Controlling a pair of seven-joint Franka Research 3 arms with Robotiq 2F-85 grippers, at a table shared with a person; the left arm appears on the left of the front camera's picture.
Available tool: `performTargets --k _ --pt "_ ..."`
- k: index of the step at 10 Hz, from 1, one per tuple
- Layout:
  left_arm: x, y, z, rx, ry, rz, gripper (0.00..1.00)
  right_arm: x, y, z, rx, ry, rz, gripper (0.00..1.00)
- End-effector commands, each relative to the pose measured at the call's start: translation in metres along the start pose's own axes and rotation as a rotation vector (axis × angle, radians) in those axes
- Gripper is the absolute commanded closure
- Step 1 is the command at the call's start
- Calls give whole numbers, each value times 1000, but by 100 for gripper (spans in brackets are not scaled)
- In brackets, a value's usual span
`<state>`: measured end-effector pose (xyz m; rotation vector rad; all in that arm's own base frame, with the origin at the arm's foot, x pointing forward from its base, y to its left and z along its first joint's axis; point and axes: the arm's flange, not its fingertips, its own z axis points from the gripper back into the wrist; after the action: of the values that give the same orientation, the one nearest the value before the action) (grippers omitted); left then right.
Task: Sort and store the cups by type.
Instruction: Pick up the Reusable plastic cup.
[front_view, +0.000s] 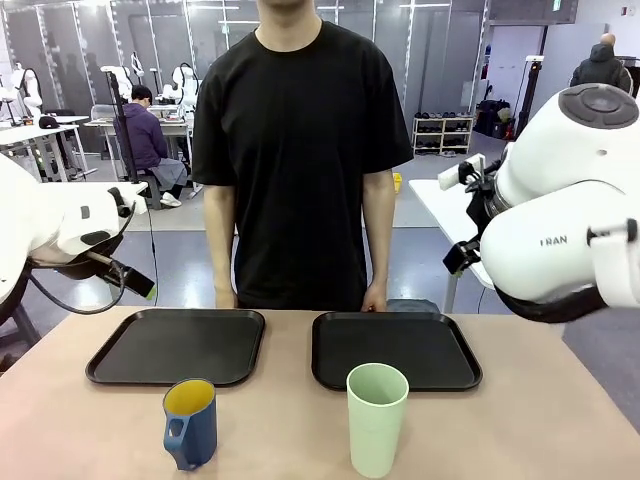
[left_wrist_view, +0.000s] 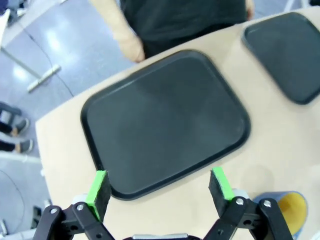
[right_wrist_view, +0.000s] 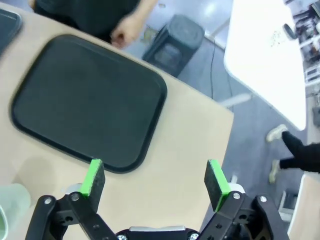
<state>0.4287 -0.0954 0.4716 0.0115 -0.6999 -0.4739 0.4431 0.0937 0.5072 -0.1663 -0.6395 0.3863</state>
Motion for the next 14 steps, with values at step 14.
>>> performTargets --k 14 --pt "-5 57 -62 -54 84 184 0 11 -58 -88 53 217 -230 0"
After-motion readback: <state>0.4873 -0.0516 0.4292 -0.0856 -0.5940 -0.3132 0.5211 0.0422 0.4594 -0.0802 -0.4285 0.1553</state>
